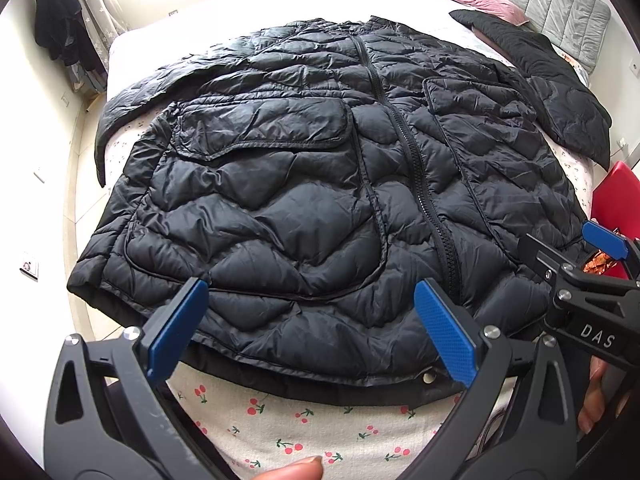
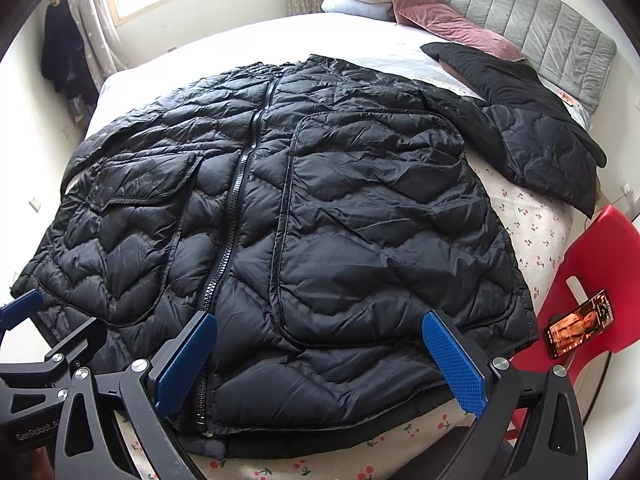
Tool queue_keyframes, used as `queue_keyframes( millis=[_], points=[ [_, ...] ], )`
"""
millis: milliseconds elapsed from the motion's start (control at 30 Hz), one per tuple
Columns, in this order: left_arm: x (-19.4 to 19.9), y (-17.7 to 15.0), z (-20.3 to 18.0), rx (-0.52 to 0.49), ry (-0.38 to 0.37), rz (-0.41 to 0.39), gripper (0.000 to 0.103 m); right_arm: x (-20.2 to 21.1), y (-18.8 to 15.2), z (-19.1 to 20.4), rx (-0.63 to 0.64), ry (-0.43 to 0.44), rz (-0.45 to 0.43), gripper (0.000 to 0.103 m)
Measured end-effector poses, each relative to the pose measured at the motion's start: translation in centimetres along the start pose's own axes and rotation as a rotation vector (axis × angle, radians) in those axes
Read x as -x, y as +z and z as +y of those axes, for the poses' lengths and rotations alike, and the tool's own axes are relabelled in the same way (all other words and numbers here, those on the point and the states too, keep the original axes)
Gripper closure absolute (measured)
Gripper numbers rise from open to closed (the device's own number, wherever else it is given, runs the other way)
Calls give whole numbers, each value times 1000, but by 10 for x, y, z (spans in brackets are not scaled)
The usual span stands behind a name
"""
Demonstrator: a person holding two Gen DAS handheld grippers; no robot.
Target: Fold large clothes
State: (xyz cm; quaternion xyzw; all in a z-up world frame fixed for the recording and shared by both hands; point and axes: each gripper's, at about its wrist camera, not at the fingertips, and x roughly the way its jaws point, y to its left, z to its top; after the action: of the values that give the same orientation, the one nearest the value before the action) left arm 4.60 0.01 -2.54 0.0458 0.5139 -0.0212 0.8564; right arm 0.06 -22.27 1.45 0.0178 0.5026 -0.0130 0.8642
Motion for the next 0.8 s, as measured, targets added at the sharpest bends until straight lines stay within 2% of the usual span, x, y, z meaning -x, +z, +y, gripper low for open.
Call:
queue_keyframes(
  millis=[533,633,733,800],
  points=[
    [-4,-3,2,-1,5,8,1,0,0,0,2,-4,4,0],
    [-5,-2,2,-7,27,5,1,-1,1,-1,-2,-7,6,0],
    [-12,2,-1,-29,59,33,1,-2,3,-2,-3,-14,9,0],
    [-14,4,-2,-57,19,32,1,-3,4,-3,-2,-19,4,0]
  ],
)
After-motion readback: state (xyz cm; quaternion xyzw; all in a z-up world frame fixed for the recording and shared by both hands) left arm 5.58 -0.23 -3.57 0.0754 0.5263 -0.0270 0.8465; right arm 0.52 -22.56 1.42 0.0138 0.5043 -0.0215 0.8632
